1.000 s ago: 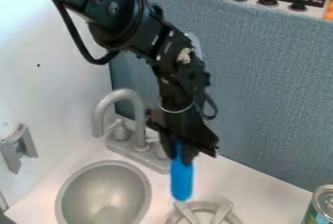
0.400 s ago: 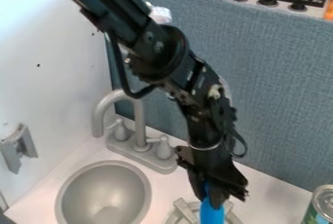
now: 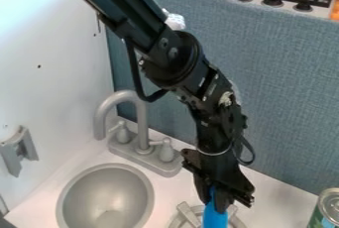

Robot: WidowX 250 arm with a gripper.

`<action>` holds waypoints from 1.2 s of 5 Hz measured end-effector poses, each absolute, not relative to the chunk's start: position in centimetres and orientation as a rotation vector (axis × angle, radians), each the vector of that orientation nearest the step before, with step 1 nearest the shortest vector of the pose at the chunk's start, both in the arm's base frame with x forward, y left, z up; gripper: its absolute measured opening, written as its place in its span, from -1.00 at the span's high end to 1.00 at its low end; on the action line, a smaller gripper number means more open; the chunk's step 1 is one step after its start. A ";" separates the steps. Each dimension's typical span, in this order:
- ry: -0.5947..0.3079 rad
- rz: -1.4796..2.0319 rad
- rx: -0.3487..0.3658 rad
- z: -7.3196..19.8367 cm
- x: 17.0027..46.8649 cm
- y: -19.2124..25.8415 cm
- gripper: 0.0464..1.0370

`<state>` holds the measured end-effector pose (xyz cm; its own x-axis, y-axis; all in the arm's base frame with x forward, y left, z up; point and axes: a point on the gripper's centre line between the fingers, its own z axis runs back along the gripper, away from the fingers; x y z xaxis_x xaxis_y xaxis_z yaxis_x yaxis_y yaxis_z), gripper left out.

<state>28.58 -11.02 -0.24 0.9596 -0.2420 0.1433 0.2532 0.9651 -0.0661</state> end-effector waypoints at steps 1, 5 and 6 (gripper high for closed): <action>-0.122 -0.265 -0.071 -0.9 29.1 -11.0 0.41; -0.110 -0.269 -0.058 -1.0 29.0 -10.8 -0.86; -0.186 -0.236 -0.048 1.3 28.8 -10.5 -0.94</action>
<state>28.80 -10.48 1.25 0.9552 -0.2277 0.1890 0.2365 0.9713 -0.0252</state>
